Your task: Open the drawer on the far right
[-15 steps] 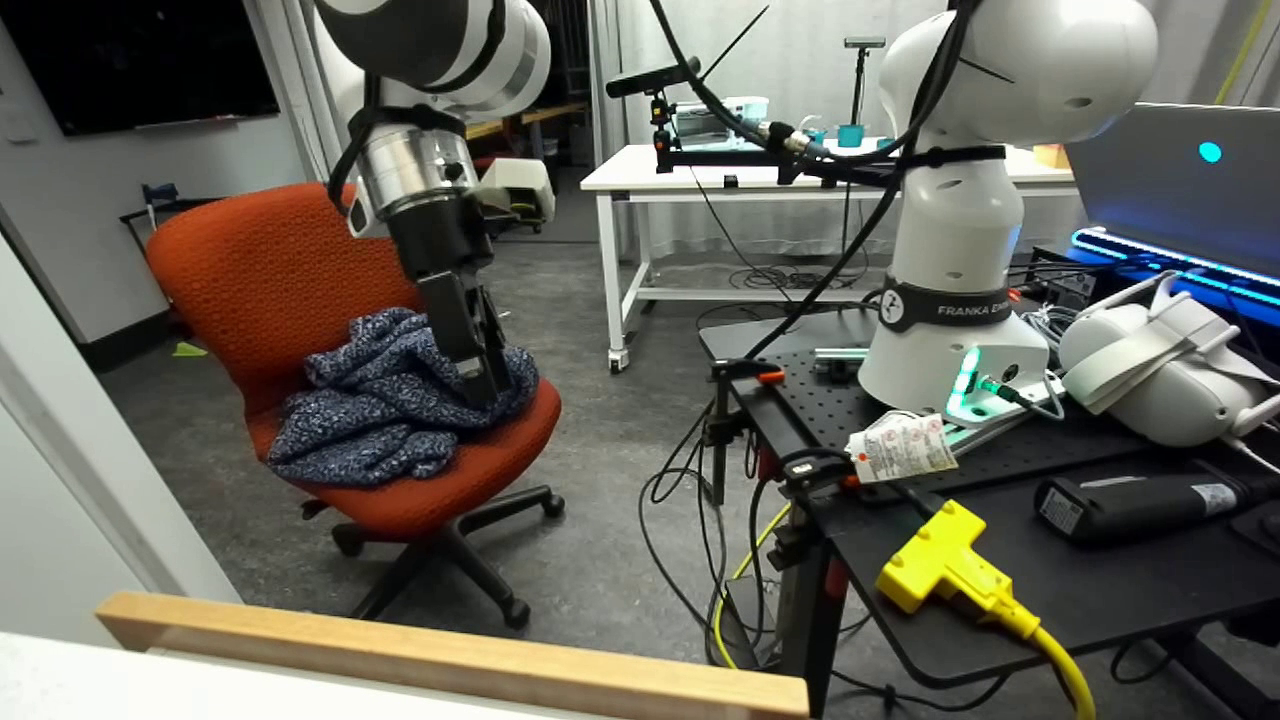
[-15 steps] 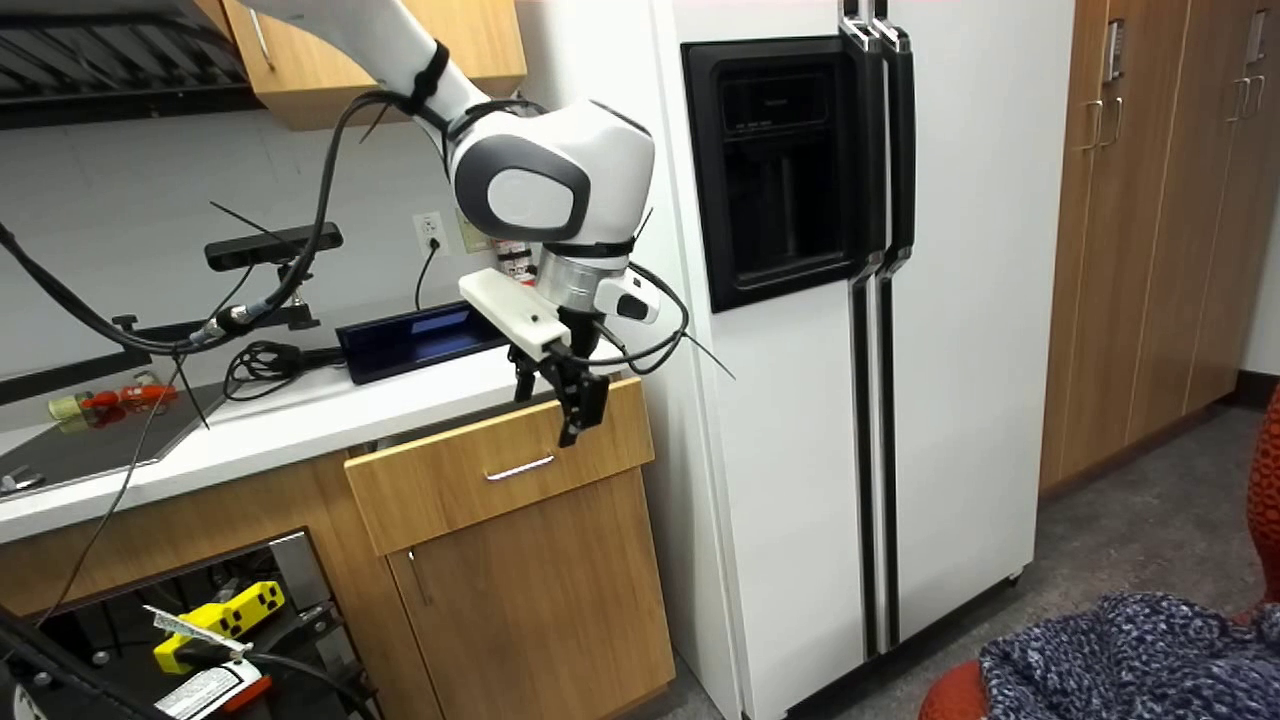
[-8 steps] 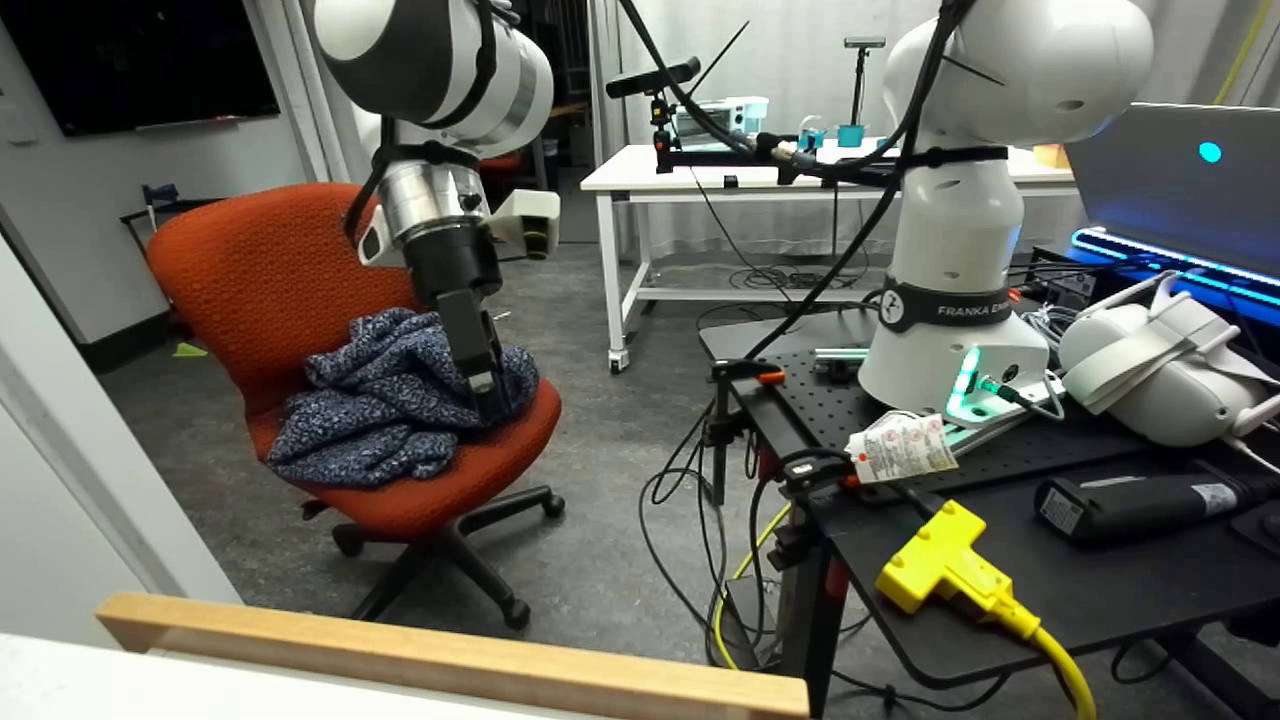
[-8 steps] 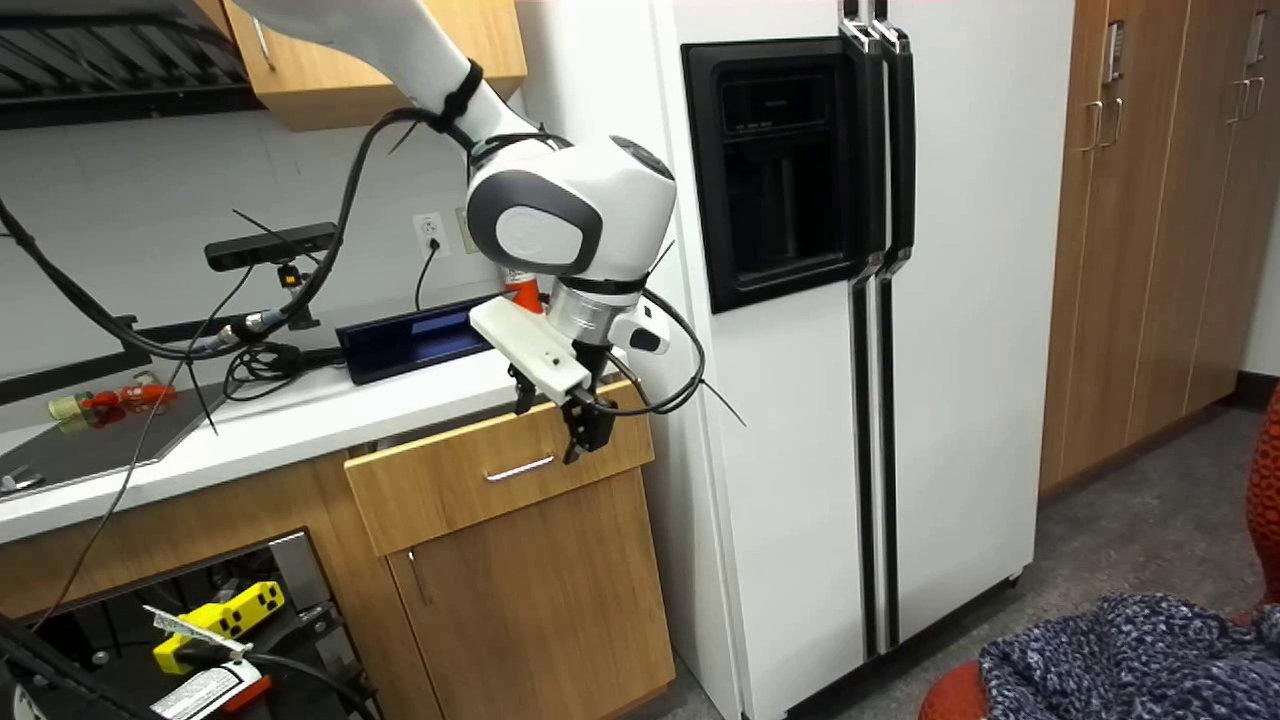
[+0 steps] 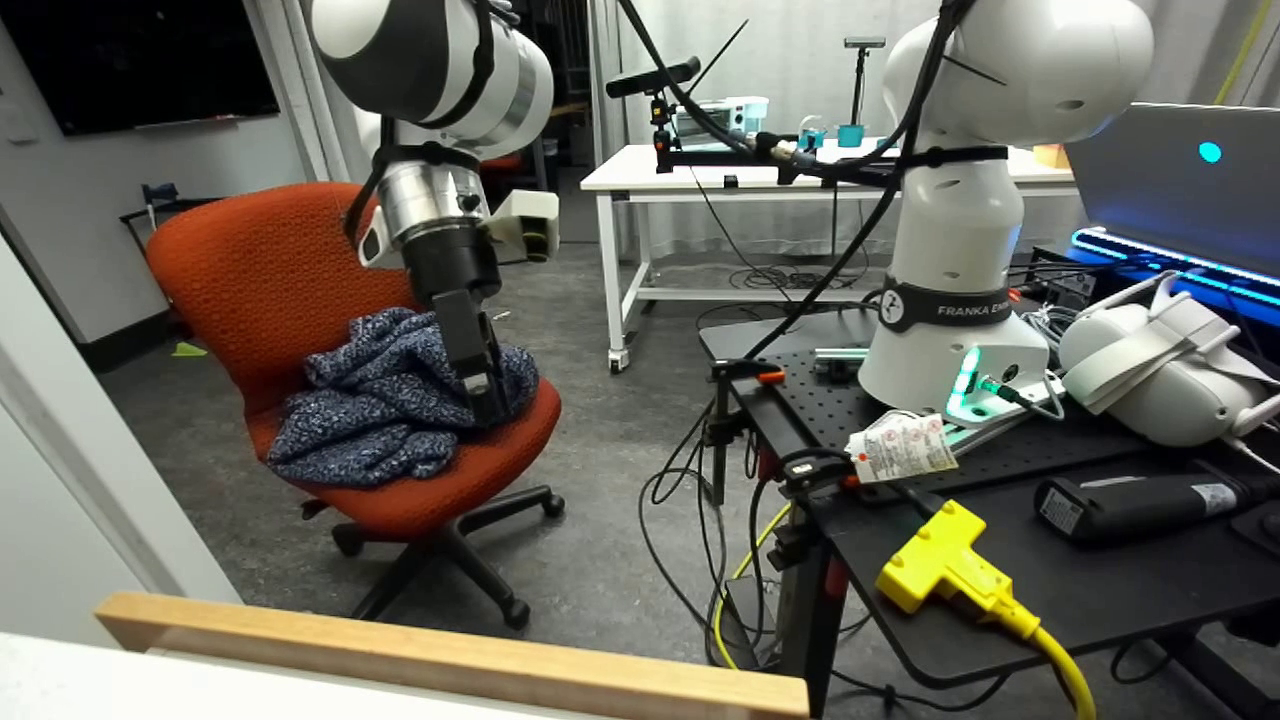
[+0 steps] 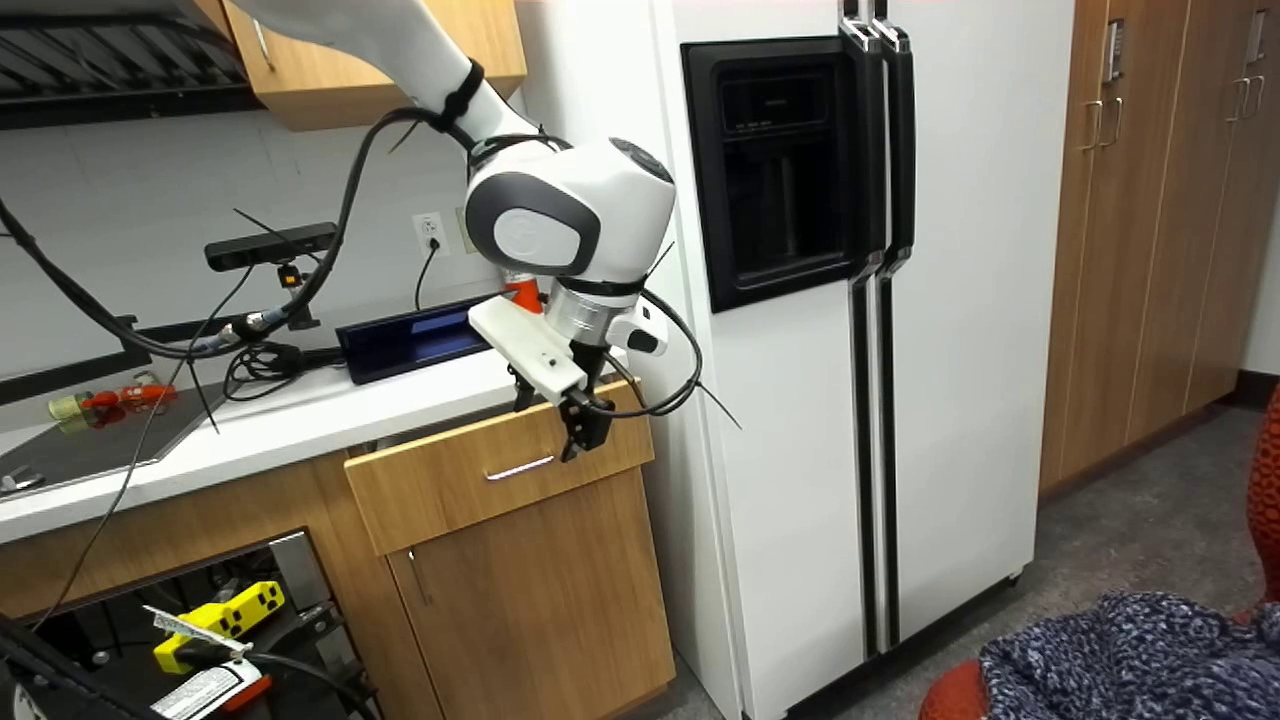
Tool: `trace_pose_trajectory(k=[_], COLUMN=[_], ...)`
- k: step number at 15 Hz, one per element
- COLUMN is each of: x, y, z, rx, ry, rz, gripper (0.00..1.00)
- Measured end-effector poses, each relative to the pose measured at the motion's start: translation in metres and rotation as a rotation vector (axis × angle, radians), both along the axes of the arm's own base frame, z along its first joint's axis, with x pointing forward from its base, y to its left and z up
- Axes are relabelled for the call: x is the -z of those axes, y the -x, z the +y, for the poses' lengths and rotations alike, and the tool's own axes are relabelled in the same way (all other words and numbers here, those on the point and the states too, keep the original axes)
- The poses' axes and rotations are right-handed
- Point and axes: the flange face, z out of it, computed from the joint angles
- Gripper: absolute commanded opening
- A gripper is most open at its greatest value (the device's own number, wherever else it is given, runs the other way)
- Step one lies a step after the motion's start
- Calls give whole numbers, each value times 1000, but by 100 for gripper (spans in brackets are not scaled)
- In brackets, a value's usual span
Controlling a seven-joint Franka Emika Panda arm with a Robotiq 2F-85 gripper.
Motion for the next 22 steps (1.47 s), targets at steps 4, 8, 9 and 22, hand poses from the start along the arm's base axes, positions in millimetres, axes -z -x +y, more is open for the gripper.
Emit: trace_pose_trajectory(k=[4,8,9,22], x=[-1,-2,-2,0], y=[-2,-4,-4,-6], z=[5,10,10,2], rx=[91,165,166,234], ry=[-70,-130,-131,-75], rz=[-2,-2,-1,11], gripper=[100,100,100,100])
